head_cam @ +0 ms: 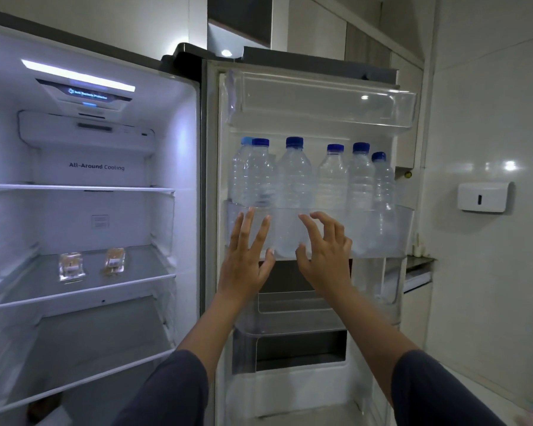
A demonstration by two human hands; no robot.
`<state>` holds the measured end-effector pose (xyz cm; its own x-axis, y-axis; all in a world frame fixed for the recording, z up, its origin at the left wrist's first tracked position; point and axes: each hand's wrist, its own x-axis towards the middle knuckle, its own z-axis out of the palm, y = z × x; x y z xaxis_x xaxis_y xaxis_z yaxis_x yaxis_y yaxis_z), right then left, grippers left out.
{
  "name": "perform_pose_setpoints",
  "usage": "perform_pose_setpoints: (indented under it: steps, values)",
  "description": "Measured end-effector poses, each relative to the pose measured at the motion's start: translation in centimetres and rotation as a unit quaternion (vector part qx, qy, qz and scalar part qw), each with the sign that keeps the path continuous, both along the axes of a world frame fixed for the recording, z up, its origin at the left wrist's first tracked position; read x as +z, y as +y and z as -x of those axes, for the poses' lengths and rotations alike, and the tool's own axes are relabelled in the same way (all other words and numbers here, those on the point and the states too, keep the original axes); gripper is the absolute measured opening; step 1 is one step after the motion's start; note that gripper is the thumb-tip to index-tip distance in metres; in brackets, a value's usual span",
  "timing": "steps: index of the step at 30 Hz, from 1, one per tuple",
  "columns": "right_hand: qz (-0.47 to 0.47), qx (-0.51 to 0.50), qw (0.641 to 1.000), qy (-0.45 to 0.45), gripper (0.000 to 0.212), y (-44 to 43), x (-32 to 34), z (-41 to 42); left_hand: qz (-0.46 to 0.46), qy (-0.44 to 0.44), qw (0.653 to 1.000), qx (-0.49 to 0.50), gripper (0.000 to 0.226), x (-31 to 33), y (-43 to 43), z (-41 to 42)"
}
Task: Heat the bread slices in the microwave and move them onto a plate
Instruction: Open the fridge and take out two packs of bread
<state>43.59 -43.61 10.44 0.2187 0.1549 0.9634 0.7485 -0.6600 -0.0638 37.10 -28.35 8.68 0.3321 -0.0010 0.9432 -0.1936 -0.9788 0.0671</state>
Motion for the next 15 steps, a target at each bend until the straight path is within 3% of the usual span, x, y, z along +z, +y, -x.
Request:
perform_pose_setpoints:
  steps: [15]
  values:
    - [0.063,-0.052,0.995,-0.049,0.049,-0.3,-0.3,1.8,0.04,-0.024,0.999,0.025,0.067,-0.4,0.2,1.2]
